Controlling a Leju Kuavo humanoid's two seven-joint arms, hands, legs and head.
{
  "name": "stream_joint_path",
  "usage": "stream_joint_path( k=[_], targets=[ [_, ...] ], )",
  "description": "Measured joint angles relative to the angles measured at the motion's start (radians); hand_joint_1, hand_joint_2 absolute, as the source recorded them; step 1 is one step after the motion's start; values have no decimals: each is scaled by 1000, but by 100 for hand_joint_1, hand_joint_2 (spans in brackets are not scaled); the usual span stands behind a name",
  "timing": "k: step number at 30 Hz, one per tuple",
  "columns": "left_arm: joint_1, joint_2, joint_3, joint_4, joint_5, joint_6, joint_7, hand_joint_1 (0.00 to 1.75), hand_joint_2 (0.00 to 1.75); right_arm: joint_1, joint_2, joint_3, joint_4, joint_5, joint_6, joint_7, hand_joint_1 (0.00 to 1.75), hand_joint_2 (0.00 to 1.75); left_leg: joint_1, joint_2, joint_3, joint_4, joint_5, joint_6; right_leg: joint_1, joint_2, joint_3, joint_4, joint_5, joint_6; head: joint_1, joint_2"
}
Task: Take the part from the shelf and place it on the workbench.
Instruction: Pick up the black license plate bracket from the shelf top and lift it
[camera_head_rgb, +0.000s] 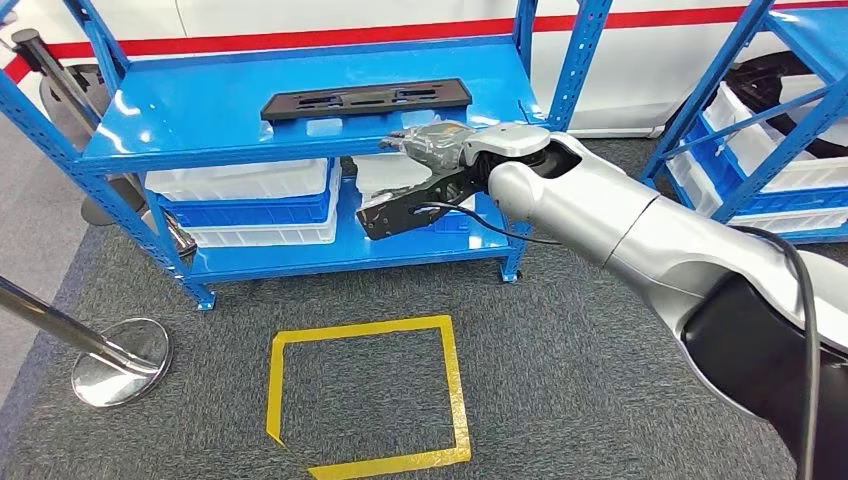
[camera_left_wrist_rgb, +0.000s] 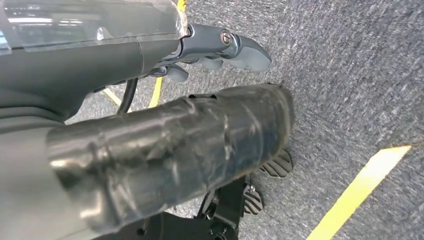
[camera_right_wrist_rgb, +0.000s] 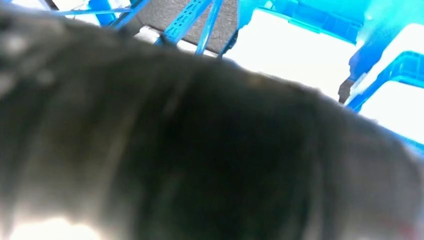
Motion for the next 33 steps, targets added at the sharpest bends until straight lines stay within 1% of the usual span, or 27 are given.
stream_joint_path(
  k=[1,3,4,5,6,7,8,9,10,12,13,15,16,18,19,20,21,22,23,24,25,26,27,29,30,31,33],
  targets=[
    [0,0,0,0,0,0,0,0,0,0,0,0,0,0,0,0,0,0,1,0,-22,50,-27,-3,-1,-1,3,-2,0,-5,0,0],
    [0,1,2,0,0,0,0,0,0,1,2,0,0,-1,0,0,0,0,1,0,-86,179,-81,-8,1,-1,5,-2,-2,-10,0,0],
    [0,1,3,0,0,0,0,0,0,3,2,0,0,-1,0,0,0,0,1,0,-111,222,-90,-10,2,0,5,-1,-4,-11,0,0],
    [1,1,4,0,0,0,0,0,0,4,2,0,0,-1,0,0,0,0,1,1,-121,231,-79,-11,3,0,6,1,-6,-11,0,0],
    [2,1,4,0,0,0,0,0,0,4,2,0,0,-1,0,0,0,0,1,1,-110,201,-51,-11,3,0,8,3,-9,-11,0,0],
    [2,1,4,0,0,0,0,0,0,4,2,0,-1,-1,0,0,0,0,1,1,-83,138,-10,-10,2,0,10,7,-13,-9,0,0],
    [2,1,5,0,0,0,-1,0,0,4,2,0,-1,-1,0,0,0,0,1,1,-53,73,19,-7,3,0,11,11,-18,-5,0,0],
    [1,1,5,0,0,0,-1,0,0,3,2,0,-1,-1,0,0,0,0,0,1,-28,18,38,-4,5,1,10,15,-22,-2,0,0],
    [1,1,5,0,0,0,-1,0,0,3,2,0,-1,-1,0,0,0,0,-2,0,-14,-15,45,0,6,1,8,19,-24,3,0,0],
    [1,1,5,0,0,0,-1,0,0,3,2,0,-1,-1,0,0,0,0,-6,-2,-10,-28,41,8,9,2,5,19,-24,10,0,0],
    [1,1,5,0,0,-1,-1,0,0,3,2,0,-1,-1,1,0,0,0,-3,-1,-8,-30,42,13,9,2,5,18,-26,15,0,0],
    [1,0,5,0,0,-5,-5,0,0,-1,0,0,-1,-1,1,0,0,0,2,0,-1,-37,43,25,8,1,-7,49,-47,24,1,0],
    [1,0,5,0,-1,-7,-8,0,0,-3,-1,0,-1,-2,1,0,0,0,4,1,3,-40,42,31,7,1,-29,93,-70,28,1,0],
    [0,0,6,0,-5,-7,-12,0,0,-4,-4,0,-1,-2,2,0,0,0,2,1,6,-41,38,39,4,0,-95,221,-123,34,2,0],
    [0,0,6,0,-6,-6,-13,0,0,-2,-4,0,-1,-3,2,0,0,0,2,1,8,-41,36,41,2,0,-127,275,-137,35,2,0],
    [0,0,7,0,-8,-5,-13,0,0,0,-6,0,-1,-3,3,0,0,0,2,1,11,-41,34,41,1,0,-144,298,-132,36,2,0],
    [0,0,7,0,-8,-4,-13,0,0,1,-7,0,-1,-3,3,0,0,0,1,0,15,-40,31,41,1,0,-143,285,-108,35,2,0],
    [1,0,8,0,-9,-2,-13,0,0,1,-9,0,-1,-4,3,0,0,0,1,-1,20,-40,28,39,1,0,-123,232,-69,31,2,0],
    [2,0,9,0,-10,-1,-12,0,0,1,-10,0,-1,-4,3,0,0,0,1,-2,26,-40,24,37,2,-1,-92,160,-29,26,2,0],
    [2,0,10,0,-10,1,-11,0,0,-1,-11,0,-1,-4,3,0,0,0,0,-2,29,-39,21,34,5,-1,-61,94,-2,21,1,0],
    [1,0,12,0,-11,2,-10,0,0,-2,-11,0,-1,-5,3,0,0,0,-2,-2,30,-39,18,30,8,-1,-39,46,12,17,1,0],
    [1,0,13,0,-12,4,-8,0,0,-4,-12,0,-1,-5,3,0,0,0,-3,-2,29,-39,16,26,11,-1,-28,23,12,15,1,0],
    [0,0,14,0,-16,6,-6,0,0,-5,-12,0,-1,-5,2,1,0,0,-4,-2,28,-39,16,21,14,-1,-25,18,8,13,0,0],
    [-1,-3,15,0,-35,11,4,0,0,-5,-12,0,-1,-5,1,3,0,0,-3,-1,29,-36,9,11,11,0,-19,10,7,7,1,0],
    [-1,-7,15,0,-48,17,9,0,0,-6,-12,0,-1,-5,0,5,0,0,-1,0,24,-21,-2,7,8,0,-14,5,7,2,0,0],
    [-1,-11,14,0,-61,25,13,0,0,-7,-12,0,-1,-5,-1,6,0,0,-1,0,8,15,-23,2,5,-1,-9,0,7,-3,0,0],
    [0,-19,10,0,-80,41,15,0,0,-7,-12,0,-1,-5,-3,7,0,0,1,0,-54,139,-79,-4,4,-1,-4,-2,4,-11,0,0]
  ],
)
